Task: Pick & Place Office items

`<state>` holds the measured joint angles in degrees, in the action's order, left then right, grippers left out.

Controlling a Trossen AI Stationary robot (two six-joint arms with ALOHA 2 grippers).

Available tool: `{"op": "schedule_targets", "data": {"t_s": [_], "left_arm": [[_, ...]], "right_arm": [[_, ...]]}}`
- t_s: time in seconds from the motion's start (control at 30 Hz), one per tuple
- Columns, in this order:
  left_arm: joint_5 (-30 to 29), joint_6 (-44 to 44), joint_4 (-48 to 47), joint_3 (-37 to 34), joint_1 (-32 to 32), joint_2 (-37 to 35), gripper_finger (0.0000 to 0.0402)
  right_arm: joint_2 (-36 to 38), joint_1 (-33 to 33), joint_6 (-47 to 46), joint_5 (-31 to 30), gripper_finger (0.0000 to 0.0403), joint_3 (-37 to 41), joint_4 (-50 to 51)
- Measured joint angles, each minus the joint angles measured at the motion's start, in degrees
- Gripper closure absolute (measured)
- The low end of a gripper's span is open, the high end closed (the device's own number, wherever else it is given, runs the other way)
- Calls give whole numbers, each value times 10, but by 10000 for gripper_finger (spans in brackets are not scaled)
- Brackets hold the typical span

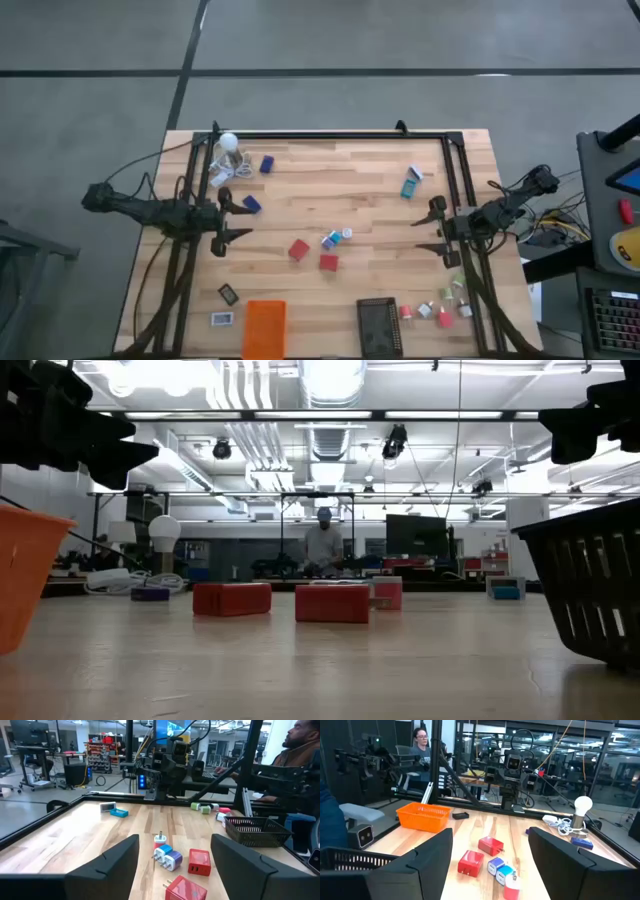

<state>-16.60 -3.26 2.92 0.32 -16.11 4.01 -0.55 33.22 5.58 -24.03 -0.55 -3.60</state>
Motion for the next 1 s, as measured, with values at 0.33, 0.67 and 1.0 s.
{"op": "schedule_targets", "data": {"t_s": [0.33, 0.67, 1.0], "left_arm": [[0, 0, 0, 0, 0, 0, 149], [0, 0, 0, 0, 0, 0, 149], [0, 0, 0, 0, 0, 0, 149]], "right_arm": [[0, 0, 0, 0, 142, 0, 0], [0, 0, 0, 0, 138, 0, 0], [0, 0, 0, 0, 149, 0, 0]]}}
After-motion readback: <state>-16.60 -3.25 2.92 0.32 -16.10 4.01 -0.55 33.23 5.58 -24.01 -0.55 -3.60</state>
